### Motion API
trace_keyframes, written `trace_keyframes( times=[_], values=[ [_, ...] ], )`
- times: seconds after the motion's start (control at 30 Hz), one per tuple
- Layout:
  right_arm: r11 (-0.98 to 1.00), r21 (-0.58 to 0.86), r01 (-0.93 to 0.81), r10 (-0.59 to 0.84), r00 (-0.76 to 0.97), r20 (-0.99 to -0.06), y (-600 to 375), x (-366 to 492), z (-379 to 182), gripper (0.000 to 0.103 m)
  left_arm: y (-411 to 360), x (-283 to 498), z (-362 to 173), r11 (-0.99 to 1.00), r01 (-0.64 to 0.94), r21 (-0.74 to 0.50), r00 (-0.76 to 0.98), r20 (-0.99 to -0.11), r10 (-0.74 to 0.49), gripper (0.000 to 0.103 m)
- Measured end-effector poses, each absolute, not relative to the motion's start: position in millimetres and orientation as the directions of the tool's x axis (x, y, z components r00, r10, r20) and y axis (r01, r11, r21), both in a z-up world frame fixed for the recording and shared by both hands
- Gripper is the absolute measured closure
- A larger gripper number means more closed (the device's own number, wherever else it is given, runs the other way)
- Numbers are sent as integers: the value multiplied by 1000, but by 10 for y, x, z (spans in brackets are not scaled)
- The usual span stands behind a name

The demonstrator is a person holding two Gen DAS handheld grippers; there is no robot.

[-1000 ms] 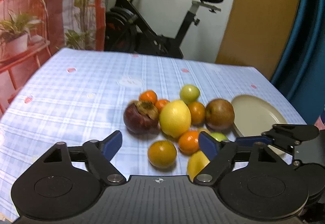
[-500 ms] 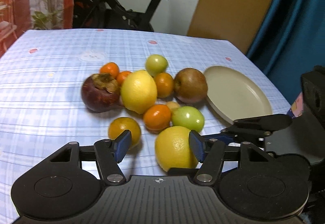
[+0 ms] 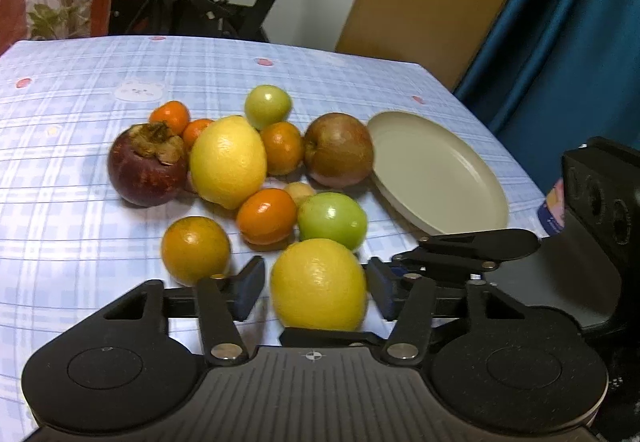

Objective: Organize fruits
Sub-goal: 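Close the left gripper on the yellow lemon and lift it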

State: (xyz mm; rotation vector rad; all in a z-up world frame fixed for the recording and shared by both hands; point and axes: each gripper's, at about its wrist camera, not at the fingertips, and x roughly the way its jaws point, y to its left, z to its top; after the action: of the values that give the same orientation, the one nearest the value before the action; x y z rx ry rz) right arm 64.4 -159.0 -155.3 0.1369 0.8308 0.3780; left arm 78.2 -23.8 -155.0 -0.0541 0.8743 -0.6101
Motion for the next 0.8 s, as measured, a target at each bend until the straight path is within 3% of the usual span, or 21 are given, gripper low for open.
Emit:
trace_keyframes(
  times=[0.8],
  values=[
    [933,241,-268,360,691,-627,-1605,463,-1378,43,-250,639,-1338,807,533,-253,553,-617,-559,49]
  ],
)
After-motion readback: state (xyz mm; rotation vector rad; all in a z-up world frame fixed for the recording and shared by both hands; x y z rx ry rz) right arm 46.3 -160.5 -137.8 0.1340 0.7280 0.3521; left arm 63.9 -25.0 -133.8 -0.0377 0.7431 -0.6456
